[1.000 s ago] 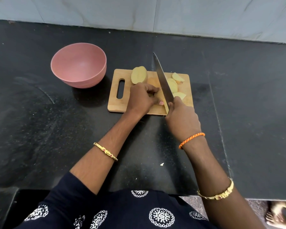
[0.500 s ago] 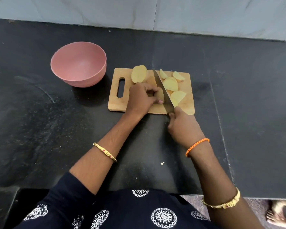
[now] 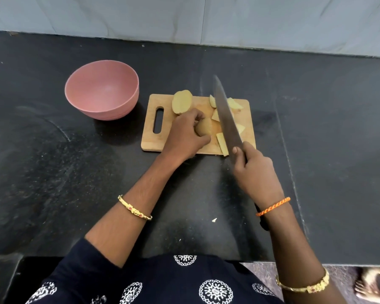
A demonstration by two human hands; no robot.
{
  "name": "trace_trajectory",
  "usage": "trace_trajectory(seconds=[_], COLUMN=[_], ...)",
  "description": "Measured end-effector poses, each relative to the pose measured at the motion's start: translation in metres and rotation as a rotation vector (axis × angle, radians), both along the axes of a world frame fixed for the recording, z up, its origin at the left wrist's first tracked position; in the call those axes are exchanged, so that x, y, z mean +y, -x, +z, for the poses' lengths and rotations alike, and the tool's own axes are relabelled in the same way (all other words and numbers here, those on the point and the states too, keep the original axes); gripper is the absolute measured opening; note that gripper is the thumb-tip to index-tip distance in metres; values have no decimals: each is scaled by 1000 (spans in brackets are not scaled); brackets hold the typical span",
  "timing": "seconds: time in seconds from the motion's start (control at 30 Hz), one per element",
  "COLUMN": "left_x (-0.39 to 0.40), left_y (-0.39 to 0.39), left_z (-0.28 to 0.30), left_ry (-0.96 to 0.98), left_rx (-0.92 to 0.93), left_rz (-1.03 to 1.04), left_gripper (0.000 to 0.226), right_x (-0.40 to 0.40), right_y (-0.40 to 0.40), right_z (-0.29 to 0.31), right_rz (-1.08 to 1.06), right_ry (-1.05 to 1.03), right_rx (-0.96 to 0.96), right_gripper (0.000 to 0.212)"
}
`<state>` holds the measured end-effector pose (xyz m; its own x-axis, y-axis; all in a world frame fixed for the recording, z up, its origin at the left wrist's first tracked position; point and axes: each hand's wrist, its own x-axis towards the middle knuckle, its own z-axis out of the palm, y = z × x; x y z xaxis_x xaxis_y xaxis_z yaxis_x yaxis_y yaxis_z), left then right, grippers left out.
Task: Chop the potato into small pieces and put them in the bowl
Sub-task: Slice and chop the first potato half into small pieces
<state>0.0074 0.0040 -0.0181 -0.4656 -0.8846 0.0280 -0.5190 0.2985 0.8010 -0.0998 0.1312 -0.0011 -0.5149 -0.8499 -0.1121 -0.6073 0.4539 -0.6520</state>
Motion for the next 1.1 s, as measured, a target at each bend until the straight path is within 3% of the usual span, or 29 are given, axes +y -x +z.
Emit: trace_trajectory(seconds=[0.5, 0.93, 1.1], left_x=[0, -8, -10], left_y=[-6, 2, -1], left_z=[8, 10, 8], left_ry=[-27, -85, -158], left_rx=[-89, -140, -80], left_rz=[-50, -65, -67], left_gripper=[54, 48, 50], right_x=[-28, -25, -34], right_y=[20, 9, 5], right_z=[-16, -10, -6], right_rz=[60, -6, 8], right_ry=[-53, -45, -89], right_rx=[151, -112, -159], right_gripper=[22, 33, 34])
